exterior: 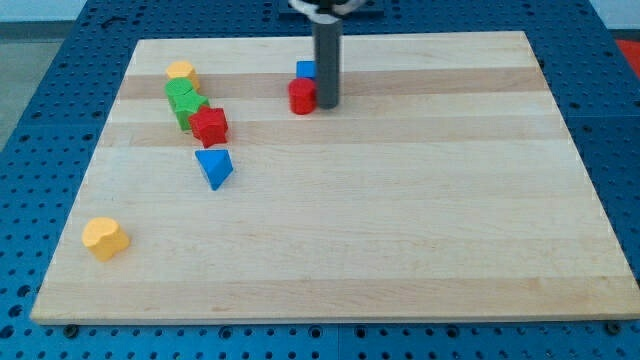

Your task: Move the blue triangle towards red circle

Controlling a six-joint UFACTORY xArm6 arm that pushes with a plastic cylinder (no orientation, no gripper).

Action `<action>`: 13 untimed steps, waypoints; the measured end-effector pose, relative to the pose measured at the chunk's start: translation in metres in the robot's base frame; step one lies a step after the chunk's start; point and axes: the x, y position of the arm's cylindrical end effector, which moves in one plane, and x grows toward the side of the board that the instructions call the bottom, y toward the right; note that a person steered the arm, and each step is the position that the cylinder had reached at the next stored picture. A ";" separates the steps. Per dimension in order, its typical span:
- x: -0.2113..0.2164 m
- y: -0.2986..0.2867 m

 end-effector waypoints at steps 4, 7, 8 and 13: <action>0.071 0.078; 0.129 0.082; 0.150 0.076; 0.171 -0.179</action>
